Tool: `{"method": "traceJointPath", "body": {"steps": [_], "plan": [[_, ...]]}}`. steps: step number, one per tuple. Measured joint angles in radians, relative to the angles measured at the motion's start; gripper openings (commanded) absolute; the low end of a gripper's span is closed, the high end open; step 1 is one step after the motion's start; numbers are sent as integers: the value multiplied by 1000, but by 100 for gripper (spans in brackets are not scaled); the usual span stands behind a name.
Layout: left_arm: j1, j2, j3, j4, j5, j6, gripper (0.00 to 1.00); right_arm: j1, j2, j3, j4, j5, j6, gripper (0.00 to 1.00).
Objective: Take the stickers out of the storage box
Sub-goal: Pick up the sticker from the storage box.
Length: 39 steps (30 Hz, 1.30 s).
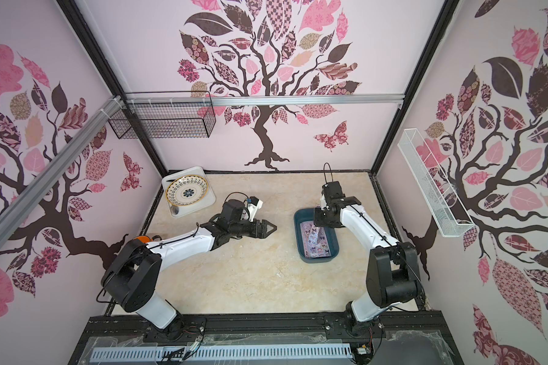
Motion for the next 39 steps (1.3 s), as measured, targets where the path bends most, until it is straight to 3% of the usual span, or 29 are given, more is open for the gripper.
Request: {"method": "traceJointPath", "body": {"steps": [2,15,23,37,39], "plan": [[-8,0,14,19,29,-11,67,0,0,2,-2,-10,0,33],[-19,69,80,74,141,-45,62,0,0,91,-71,-71,0,30],[-42,141,188,122,235,-44,62,0,-35,168,-147,-201,-2,31],[-58,183,228,152,315,-58,57,0,-55,187,-168,-422,5,31],[-60,185,228,155,318,-62,53,0,-55,187,-166,-441,7,31]]}}
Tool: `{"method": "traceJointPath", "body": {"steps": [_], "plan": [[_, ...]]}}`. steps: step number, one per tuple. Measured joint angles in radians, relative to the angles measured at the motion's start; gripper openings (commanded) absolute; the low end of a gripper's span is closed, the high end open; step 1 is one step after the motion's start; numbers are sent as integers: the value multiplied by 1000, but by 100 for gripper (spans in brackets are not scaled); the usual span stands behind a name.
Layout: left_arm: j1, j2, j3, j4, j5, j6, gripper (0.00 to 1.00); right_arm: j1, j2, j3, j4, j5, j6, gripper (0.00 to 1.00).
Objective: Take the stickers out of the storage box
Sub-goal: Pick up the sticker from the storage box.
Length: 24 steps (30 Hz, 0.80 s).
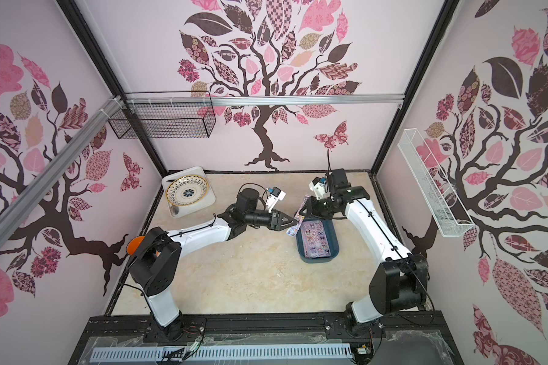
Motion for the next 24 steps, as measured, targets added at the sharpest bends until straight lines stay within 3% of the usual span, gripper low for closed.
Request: {"method": "traceJointPath", "body": {"steps": [5,10,15,19,24], "plan": [[0,8,6,10,14,-8,31,0,0,0,3,-23,5,31],[0,16,15,23,29,-24,22,0,0,0,12,-30,10,31],[4,16,15,38,43,-43,0,0,0,0,16,-29,14,36],[29,16,-5,123,61,-103,0,-1,0,-8,41,-26,26,47],[87,16,-74,237,71,-196,0,-7,-1,-62,106,-32,68,69]]}}
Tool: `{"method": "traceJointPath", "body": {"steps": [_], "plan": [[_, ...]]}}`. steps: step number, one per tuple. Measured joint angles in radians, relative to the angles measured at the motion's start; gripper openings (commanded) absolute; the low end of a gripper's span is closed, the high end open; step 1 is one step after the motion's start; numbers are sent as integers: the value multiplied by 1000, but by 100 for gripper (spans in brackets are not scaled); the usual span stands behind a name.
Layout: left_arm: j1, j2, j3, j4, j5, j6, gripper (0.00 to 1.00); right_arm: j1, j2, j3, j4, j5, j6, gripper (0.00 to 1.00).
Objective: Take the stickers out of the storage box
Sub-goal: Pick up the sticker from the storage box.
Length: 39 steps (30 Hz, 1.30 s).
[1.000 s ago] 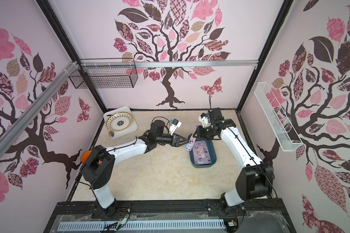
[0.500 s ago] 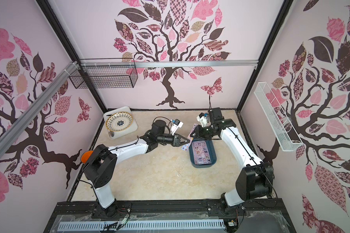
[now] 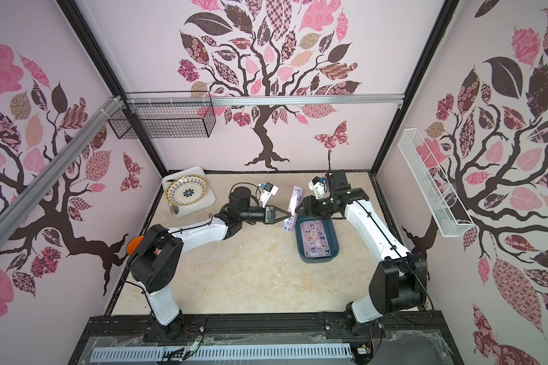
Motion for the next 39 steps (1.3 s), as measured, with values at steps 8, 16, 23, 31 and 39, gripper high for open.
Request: {"method": "traceJointPath", "body": {"steps": [8,16,23,31,39], "plan": [[27,0,-27,58,6,-79,0,-7,-4,-217,346,-115,235,79],[30,-1,-32,149,33,-180,0,-7,-2,-290,676,-248,460,81],[68,6,-41,343,53,-348,0,-7,-2,-295,843,-326,547,81],[93,43,-62,481,58,-468,0,-7,-2,-302,927,-377,588,81],[93,45,-71,537,60,-523,0,-7,66,-301,909,-372,564,82]]}}
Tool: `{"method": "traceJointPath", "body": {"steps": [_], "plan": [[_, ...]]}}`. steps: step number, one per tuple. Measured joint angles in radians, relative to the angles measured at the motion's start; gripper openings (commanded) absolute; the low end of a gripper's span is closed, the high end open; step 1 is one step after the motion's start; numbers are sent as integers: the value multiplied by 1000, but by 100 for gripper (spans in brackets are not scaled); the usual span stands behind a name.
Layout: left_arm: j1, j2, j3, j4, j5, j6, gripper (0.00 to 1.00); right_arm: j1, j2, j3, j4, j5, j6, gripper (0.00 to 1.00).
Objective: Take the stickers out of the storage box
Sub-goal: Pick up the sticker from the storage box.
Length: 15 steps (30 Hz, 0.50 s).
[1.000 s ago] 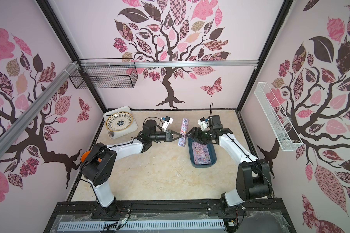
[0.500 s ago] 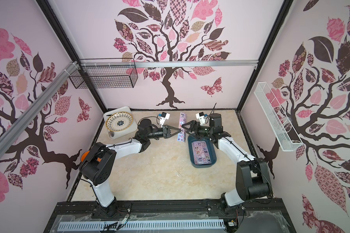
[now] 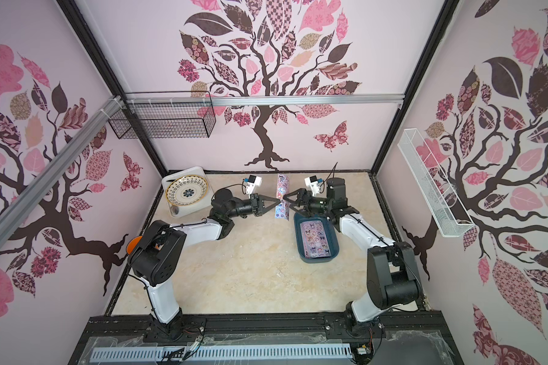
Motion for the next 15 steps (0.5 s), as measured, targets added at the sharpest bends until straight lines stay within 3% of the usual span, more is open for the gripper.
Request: {"method": "traceJointPath", "body": {"steps": [9,15], "plan": [[10,0,-3,0,0,2,0,9,24,2,31,-23,11,82],[72,0,-48,-2,-3,-9,0,11,21,2,62,-48,39,81]]}}
